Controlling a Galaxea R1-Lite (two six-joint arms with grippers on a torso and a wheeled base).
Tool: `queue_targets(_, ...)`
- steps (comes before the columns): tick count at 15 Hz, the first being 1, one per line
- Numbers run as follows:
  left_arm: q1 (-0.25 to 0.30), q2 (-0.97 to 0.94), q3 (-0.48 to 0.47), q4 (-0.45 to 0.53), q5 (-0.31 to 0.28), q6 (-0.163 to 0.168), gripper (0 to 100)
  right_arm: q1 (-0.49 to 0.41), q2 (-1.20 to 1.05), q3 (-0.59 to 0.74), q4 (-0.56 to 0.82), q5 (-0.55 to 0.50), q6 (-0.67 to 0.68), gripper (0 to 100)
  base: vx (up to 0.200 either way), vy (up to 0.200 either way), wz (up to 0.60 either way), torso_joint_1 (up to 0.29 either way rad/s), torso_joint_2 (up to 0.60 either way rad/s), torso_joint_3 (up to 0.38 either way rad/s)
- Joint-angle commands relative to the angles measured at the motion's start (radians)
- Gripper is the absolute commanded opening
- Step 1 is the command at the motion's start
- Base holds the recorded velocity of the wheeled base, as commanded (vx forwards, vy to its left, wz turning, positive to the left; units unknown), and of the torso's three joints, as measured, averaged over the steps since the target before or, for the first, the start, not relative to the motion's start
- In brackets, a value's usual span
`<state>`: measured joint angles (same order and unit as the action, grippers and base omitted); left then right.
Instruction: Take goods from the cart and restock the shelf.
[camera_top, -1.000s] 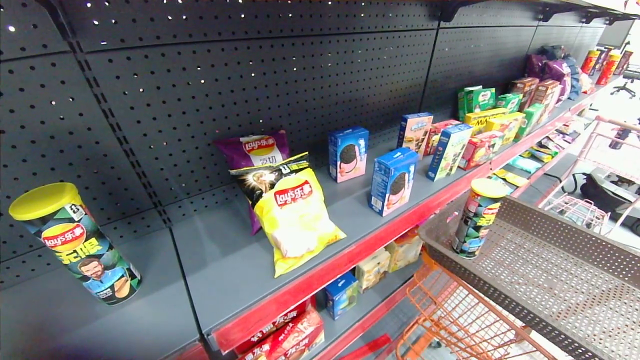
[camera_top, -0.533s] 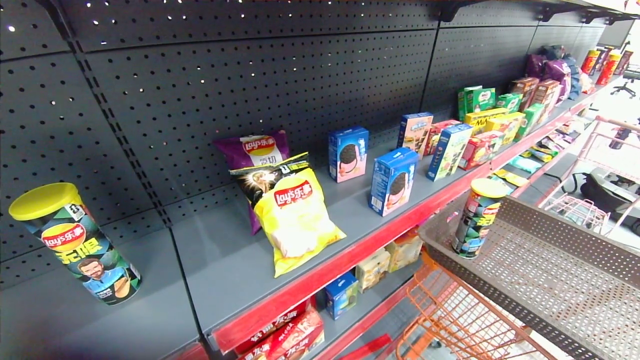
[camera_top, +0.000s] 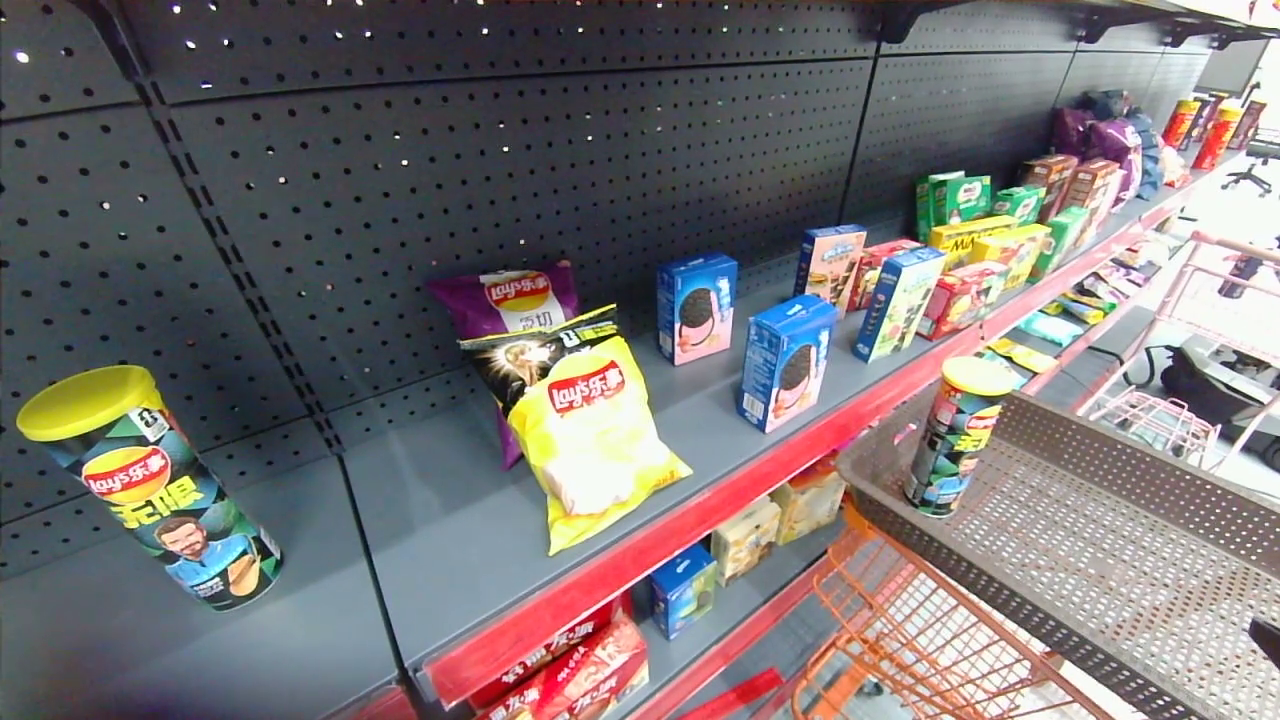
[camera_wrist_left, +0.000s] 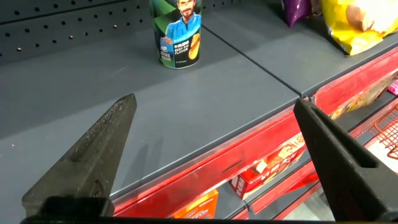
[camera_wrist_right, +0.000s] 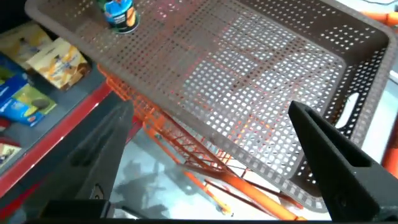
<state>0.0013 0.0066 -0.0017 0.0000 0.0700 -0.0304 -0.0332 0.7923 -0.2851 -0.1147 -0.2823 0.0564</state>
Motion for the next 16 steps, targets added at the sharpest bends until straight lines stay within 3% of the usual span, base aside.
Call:
queue_targets(1,0.000,0.000,0.000,0.000,0.001,0.000,100,0.012,0.028,-0.003,-0.002,-0.006,-0.001,100,0.000,0.000,0.00,0.000,0.00,0.000)
queue_targets(3,0.000,0.000,0.000,0.000,0.001,0.000,100,0.010,0.044,0.001,-0.003,-0.049,-0.001,100,0.000,0.000,0.00,0.000,0.00,0.000)
queue_targets(16,0.000,0.000,0.000,0.000,0.001,0.000,100,0.036,0.054,0.001,-0.003,-0.064,-0.016,100,0.000,0.000,-0.09,0.000,0.00,0.000)
